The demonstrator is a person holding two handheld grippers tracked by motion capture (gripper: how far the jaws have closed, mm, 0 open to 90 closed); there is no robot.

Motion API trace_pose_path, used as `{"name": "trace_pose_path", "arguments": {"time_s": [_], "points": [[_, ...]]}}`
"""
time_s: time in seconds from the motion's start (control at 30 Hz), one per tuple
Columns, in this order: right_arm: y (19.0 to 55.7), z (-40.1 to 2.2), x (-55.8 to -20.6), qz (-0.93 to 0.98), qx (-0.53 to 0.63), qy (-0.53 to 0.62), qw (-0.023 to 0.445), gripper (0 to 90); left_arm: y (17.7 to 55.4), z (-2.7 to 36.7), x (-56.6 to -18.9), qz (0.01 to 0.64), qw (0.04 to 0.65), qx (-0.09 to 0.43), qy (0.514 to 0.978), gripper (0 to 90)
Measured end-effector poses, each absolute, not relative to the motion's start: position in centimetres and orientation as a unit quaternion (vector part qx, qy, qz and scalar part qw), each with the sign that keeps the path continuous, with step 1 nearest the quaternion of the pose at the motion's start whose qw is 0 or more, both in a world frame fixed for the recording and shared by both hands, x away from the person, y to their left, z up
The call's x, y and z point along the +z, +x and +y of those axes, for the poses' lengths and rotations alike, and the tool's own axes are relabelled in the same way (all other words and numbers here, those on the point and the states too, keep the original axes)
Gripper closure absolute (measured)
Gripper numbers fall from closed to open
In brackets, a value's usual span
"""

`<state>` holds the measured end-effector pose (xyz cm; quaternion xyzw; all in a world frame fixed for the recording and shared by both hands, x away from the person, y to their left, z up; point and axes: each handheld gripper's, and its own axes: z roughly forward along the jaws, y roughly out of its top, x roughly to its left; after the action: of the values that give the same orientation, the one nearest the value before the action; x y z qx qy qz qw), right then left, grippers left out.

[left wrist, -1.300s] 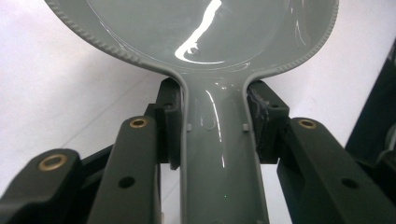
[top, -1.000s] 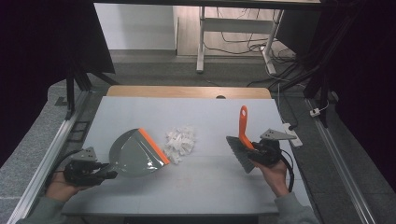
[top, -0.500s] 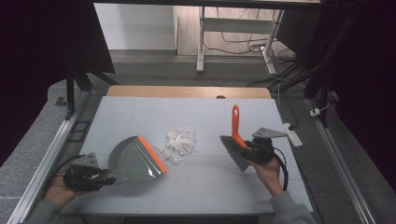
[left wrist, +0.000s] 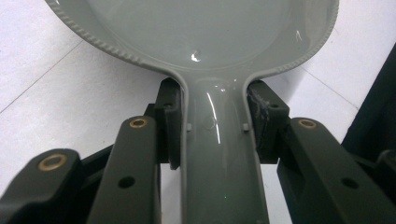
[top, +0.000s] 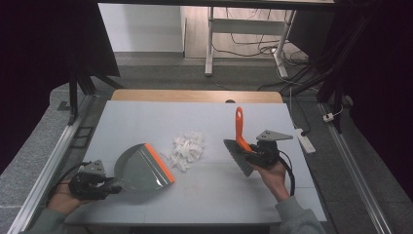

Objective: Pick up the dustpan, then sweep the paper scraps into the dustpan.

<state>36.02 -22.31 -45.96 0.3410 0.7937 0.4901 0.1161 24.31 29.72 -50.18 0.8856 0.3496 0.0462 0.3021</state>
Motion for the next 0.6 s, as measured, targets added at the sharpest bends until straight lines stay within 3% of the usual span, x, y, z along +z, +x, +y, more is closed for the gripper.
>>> {"name": "trace_pose_path", "arguments": {"time_s": [0.6], "points": [[37.7, -20.2, -45.2, 0.791, 0.496, 0.337, 0.122, 70.0, 24.6, 29.7, -50.6, 0.353, 0.302, 0.041, 0.885, 61.4]]}}
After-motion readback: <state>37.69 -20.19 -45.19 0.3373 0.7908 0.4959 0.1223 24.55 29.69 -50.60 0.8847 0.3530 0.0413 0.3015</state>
